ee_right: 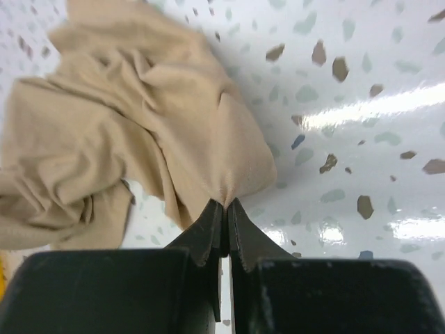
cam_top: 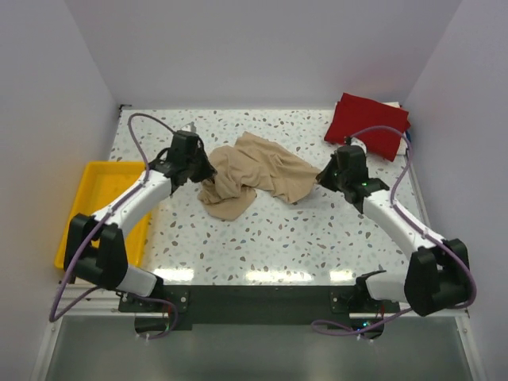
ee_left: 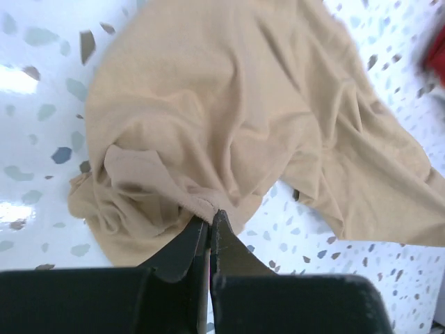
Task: Fold and stack the t-shirts
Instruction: Flatten the tshirt out
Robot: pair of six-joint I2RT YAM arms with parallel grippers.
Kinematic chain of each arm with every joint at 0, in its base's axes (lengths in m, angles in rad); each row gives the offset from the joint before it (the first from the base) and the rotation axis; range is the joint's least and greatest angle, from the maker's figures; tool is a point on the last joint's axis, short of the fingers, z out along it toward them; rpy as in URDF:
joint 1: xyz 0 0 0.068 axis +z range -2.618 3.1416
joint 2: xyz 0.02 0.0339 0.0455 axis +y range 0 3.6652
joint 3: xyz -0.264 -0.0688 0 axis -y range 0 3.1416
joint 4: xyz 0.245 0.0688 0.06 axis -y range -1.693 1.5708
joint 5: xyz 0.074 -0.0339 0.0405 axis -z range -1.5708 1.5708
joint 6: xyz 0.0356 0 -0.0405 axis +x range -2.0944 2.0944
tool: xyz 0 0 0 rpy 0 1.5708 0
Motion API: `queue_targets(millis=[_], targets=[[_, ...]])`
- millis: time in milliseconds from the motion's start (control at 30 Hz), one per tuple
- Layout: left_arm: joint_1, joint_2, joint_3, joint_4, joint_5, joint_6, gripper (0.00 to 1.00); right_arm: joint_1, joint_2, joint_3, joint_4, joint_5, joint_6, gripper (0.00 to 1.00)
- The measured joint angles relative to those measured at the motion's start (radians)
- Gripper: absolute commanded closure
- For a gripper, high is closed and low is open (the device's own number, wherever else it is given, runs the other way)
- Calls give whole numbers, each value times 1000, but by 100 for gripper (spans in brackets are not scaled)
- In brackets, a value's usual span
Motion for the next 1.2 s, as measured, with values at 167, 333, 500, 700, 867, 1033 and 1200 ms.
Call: queue_targets(millis=[167,333,500,700,867,1033,1200], targets=[[63,-188,45,-73,-17,16,100,-24,-142,117,-108,44,-34,100],[98,-330,126,-154,-42,43,100,-37,-229,243,-211,75,-63,100],[111,-440,257,-257,-83,58,100,-45,-331,360,-352,133,-92,100],[115,-555,398,-344,-133,61,100,-47,-408,579,-488,209,-131,100],[116,-584,473,-373,-154,58,100,-49,-455,715,-544,240,-151,100],[116,-531,455,-347,-145,43,100,-49,-437,731,-534,247,-161,100],[129,-350,453,-268,-108,40,100,-49,-308,680,-433,243,-171,100]])
